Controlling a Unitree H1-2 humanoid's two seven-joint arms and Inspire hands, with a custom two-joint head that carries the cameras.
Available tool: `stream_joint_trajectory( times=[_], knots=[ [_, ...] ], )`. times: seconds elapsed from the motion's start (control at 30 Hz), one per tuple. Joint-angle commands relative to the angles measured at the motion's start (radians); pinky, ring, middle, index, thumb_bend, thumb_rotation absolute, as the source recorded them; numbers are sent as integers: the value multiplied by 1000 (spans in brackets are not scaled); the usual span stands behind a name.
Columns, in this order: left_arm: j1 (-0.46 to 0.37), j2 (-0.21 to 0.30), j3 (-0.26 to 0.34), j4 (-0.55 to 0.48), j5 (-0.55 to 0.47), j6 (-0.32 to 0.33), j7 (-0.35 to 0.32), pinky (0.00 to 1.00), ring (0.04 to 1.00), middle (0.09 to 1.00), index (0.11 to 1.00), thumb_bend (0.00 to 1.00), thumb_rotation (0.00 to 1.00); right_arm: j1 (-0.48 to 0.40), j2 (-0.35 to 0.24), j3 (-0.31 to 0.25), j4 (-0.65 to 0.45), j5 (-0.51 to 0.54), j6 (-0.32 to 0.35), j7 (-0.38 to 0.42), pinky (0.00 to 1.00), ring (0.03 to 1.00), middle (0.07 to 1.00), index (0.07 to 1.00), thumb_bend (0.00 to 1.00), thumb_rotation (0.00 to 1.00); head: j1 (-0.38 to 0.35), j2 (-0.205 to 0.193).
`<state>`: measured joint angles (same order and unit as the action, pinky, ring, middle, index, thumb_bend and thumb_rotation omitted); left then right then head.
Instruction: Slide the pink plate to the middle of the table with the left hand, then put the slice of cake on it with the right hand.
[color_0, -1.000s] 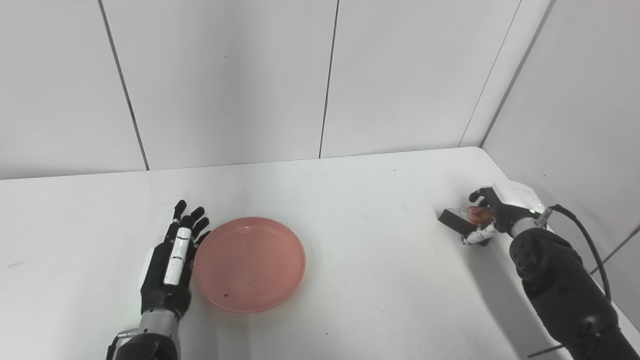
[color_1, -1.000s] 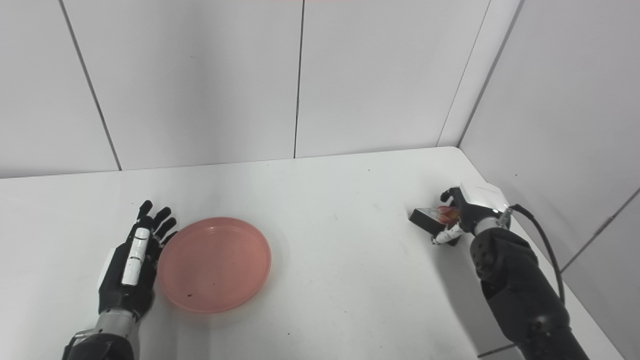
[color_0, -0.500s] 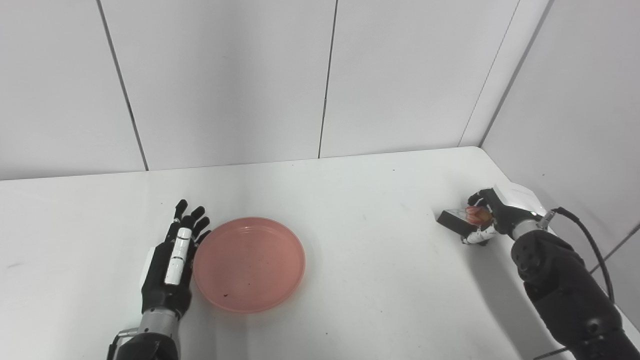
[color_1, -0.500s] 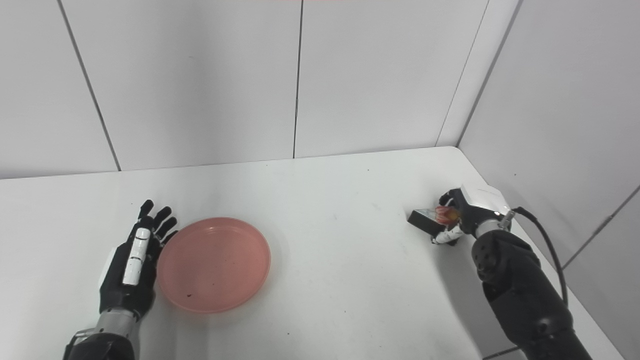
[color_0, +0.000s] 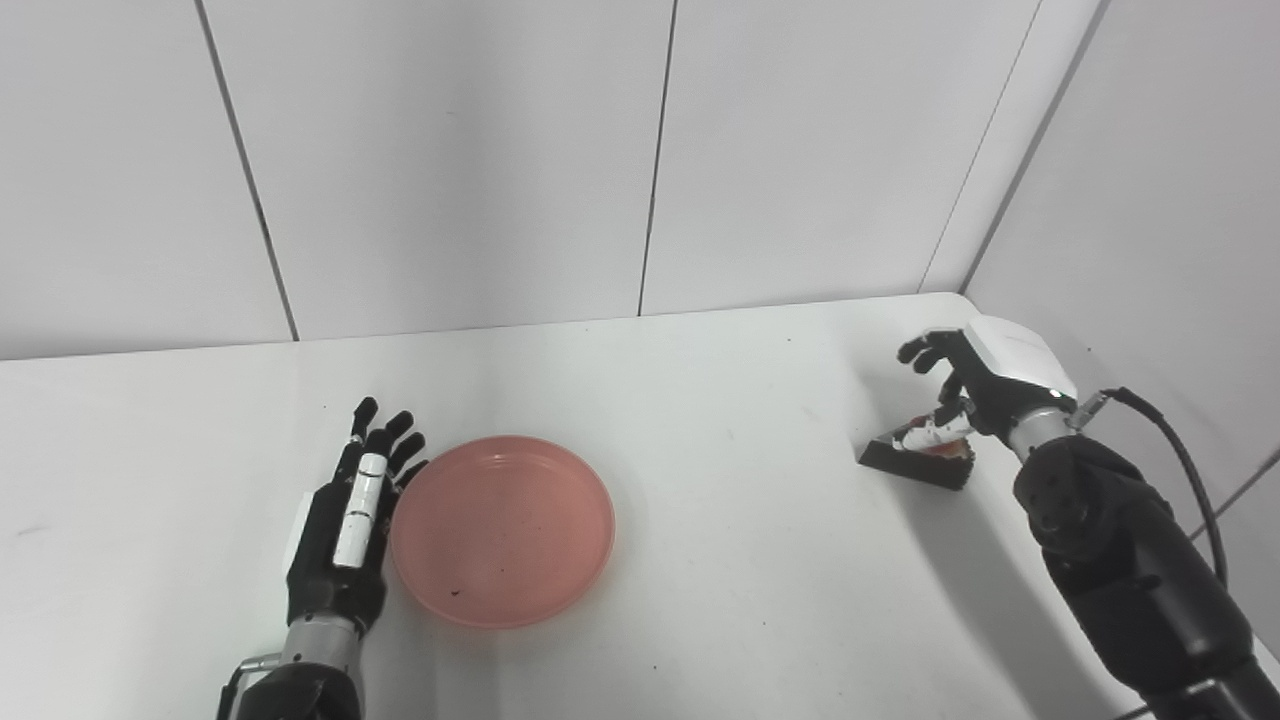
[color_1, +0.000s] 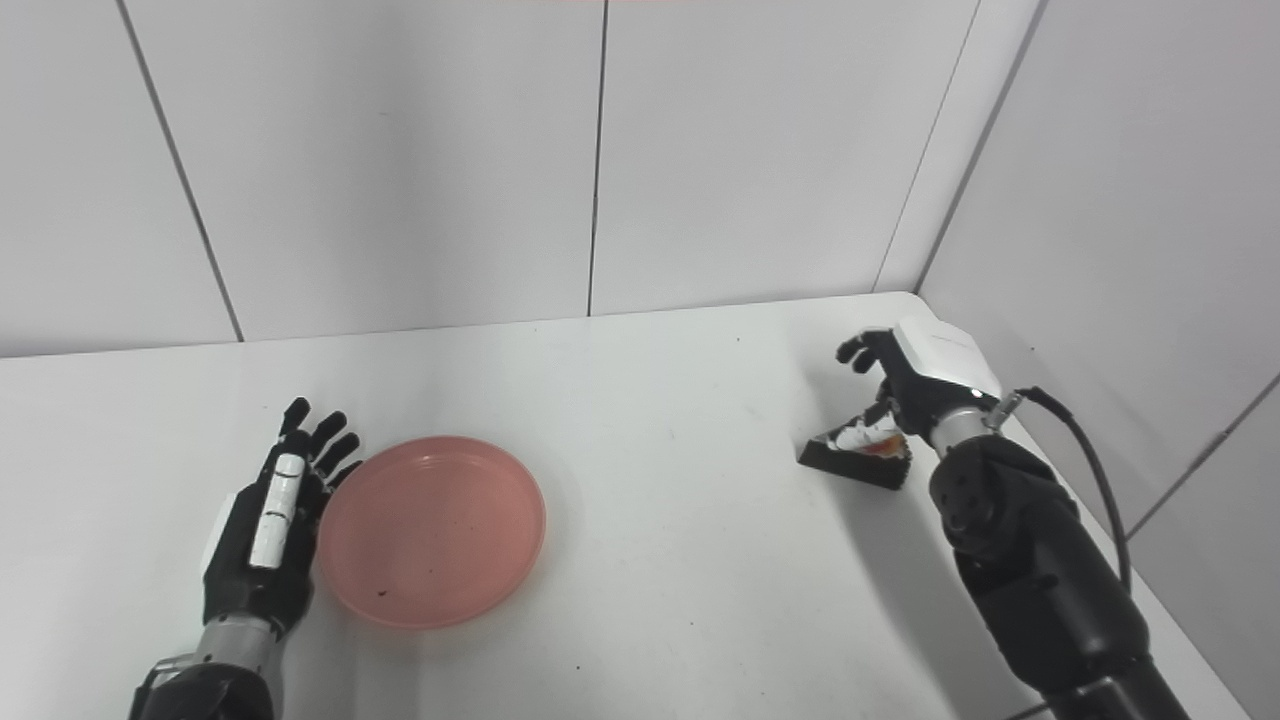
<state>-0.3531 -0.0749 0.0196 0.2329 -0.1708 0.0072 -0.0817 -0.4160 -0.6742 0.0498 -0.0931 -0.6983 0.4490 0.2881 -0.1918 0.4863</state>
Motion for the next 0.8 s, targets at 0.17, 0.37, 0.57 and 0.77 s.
stream_joint_trajectory(
  times=[0.17,0.37,0.57,0.77],
  knots=[
    [-5,-19,-11,33,25,4,19,844,899,917,1000,630,753,-94,26,16,-241,-94,20,112,369,456,721,691,524,0,24,2],
    [-9,-22,-23,47,37,-13,18,851,899,919,1000,627,768,-155,79,39,-259,-143,12,183,451,563,697,688,733,0,37,0],
    [-8,-21,-24,48,34,-18,13,850,896,920,1000,645,758,-165,90,51,-243,-145,-1,179,464,575,683,688,798,0,38,1],
    [-4,-18,-21,37,29,-7,10,852,895,917,1000,645,749,-159,87,58,-241,-163,3,185,455,588,698,688,792,0,33,1]
  ],
)
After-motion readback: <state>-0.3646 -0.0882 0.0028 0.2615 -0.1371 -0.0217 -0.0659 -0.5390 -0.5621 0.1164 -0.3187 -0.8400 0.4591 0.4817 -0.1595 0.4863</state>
